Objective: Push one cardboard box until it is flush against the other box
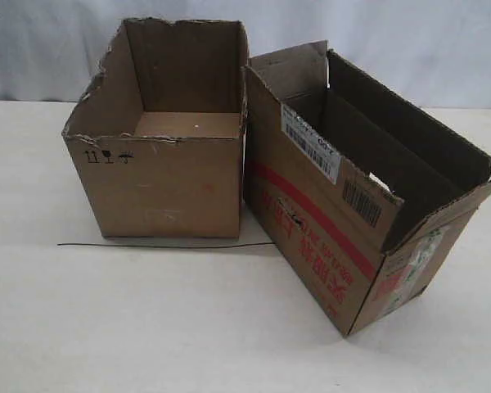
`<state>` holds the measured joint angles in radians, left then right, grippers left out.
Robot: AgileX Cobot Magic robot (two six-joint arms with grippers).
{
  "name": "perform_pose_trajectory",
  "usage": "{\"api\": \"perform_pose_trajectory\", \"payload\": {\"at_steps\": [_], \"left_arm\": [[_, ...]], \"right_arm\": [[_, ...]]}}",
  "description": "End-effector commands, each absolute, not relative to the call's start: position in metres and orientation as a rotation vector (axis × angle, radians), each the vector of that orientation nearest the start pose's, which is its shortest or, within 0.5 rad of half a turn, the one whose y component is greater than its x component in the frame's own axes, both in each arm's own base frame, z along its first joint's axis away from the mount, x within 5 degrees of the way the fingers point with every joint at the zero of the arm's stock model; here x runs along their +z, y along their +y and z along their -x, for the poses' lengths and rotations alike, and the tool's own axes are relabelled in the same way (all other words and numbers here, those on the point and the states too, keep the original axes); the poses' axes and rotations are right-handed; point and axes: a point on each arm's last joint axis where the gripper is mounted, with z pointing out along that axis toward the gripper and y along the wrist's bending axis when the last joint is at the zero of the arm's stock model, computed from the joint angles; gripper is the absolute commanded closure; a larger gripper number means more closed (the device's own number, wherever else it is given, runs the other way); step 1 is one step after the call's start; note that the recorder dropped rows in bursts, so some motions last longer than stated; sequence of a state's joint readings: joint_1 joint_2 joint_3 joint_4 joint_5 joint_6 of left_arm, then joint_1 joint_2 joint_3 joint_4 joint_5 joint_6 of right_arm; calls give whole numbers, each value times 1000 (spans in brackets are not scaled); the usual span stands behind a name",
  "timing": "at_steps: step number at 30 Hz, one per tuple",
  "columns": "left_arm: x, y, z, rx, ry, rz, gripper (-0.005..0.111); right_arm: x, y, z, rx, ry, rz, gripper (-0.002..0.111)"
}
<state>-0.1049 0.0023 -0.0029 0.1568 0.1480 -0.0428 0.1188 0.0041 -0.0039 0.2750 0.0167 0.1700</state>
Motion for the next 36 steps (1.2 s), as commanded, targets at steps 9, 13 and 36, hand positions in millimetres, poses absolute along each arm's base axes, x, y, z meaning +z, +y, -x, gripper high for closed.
{"api": "perform_pose_trajectory", "payload": {"at_steps": [9,13,36], "left_arm": [[200,-4,-56,24,1616,-160,107],[200,-4,-56,24,1618,-160,107],[200,-4,-56,24,1618,-160,107]], "right_arm": [[284,18,-88,390,1767,-119,103],[329,24,-111,205,1990,175,103],[257,51,-129,514,2558,473,103]]}}
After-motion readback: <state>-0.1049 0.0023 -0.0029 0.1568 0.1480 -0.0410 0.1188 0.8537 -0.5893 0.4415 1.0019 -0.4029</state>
